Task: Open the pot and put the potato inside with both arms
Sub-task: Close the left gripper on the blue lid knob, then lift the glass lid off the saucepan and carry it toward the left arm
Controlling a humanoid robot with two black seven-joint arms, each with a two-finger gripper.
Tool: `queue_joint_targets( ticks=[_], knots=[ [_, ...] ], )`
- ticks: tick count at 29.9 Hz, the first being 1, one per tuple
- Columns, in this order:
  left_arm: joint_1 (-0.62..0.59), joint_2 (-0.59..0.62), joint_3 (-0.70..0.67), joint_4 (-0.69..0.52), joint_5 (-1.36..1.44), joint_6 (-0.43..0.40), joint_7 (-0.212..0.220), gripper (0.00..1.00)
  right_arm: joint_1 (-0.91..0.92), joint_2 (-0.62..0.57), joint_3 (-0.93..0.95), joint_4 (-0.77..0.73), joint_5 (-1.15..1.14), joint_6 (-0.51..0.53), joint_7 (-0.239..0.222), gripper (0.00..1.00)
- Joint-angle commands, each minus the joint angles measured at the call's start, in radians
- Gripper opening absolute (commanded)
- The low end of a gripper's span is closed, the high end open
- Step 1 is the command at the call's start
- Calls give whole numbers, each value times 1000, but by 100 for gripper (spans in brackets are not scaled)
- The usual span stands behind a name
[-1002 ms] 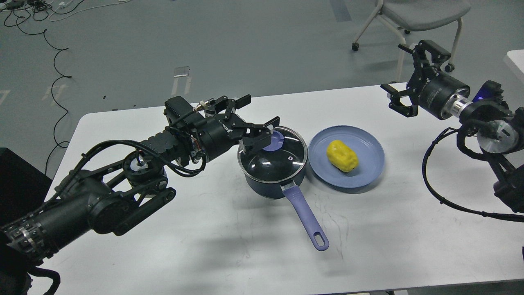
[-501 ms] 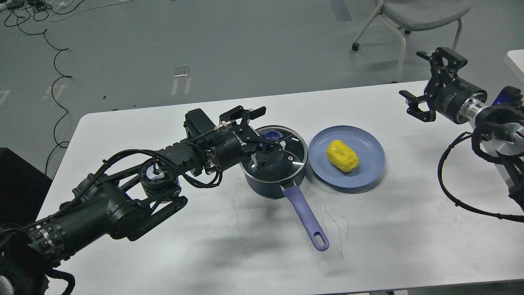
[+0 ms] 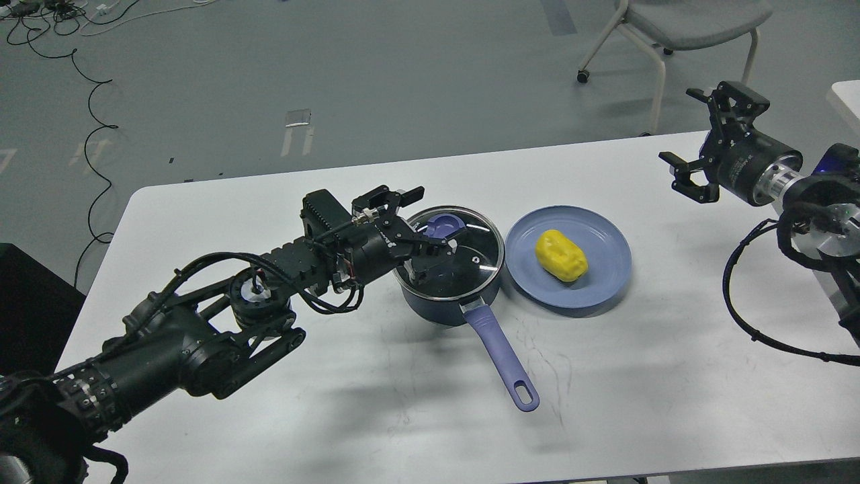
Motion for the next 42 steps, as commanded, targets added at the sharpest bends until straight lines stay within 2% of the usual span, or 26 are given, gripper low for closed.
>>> queue_joint_targets(
  ticks=[1, 13, 26, 32, 34, 35, 36, 42],
  knots=[
    [1, 0, 7, 0, 0, 1, -1, 97, -2, -6, -5, 0, 1, -1, 1, 100],
    [9, -26, 13, 0, 7, 1, -1, 89, -28, -6, -6, 0, 0, -1, 1, 100],
    [7, -22, 24, 31, 6, 1, -4, 88, -30, -8, -22, -13, 0, -3, 1, 100],
    [10, -25, 26, 33, 6, 1, -22, 88, -35, -8, -26, -13, 0, -3, 3, 100],
    [10, -25, 26, 33, 4, -1, -22, 77, -36, -8, -26, -13, 0, -3, 1, 100],
    [10, -25, 27, 33, 0, -4, -22, 63, -36, -8, -28, -13, 0, -3, 3, 100],
    [10, -23, 27, 34, -2, -6, -22, 57, -38, -8, -28, -13, 0, -3, 1, 100],
    [10, -20, 27, 39, -3, -9, -22, 57, -39, -8, -28, -13, 0, -3, 1, 100]
  ],
)
